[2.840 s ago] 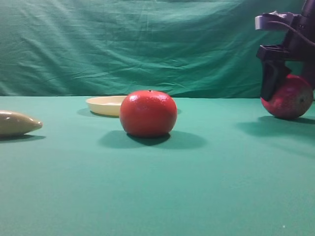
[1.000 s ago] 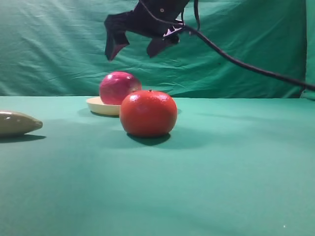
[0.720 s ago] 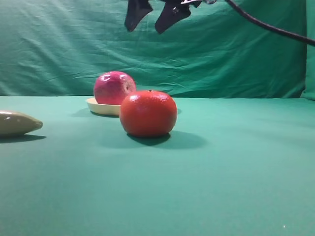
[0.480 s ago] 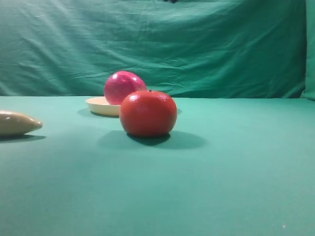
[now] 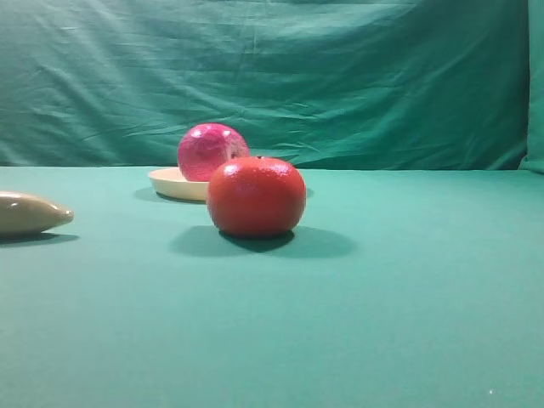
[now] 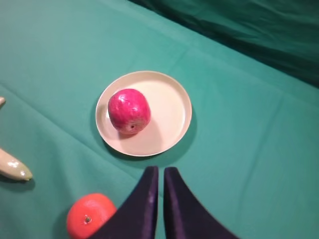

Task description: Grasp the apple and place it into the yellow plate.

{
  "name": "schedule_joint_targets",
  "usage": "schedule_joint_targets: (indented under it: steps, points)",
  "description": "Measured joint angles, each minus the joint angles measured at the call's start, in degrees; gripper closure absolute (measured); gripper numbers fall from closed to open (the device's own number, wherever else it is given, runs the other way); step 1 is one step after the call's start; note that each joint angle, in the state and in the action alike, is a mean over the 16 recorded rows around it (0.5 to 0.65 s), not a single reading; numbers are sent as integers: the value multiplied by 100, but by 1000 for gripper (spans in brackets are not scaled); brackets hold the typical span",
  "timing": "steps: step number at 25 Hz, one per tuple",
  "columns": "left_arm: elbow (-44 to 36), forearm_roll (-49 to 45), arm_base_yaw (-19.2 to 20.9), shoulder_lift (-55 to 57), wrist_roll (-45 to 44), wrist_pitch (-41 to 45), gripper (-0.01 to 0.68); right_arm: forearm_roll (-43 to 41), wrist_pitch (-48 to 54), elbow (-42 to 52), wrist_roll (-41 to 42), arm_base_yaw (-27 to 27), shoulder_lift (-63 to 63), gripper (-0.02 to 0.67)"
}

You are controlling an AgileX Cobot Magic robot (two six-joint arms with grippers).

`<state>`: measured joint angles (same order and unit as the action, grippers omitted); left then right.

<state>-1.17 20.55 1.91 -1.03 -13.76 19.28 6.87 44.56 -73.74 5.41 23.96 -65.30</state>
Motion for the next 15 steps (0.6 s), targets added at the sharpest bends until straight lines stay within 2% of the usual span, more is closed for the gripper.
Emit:
schedule_joint_targets:
  steps: [8, 15]
  points:
    - [0, 0, 0, 0, 0, 0, 516, -4, -809, 1944, -31, 0, 2115, 649]
    - [0, 0, 0, 0, 0, 0, 516, -8, -796, 3005, -26, 0, 3623, 649]
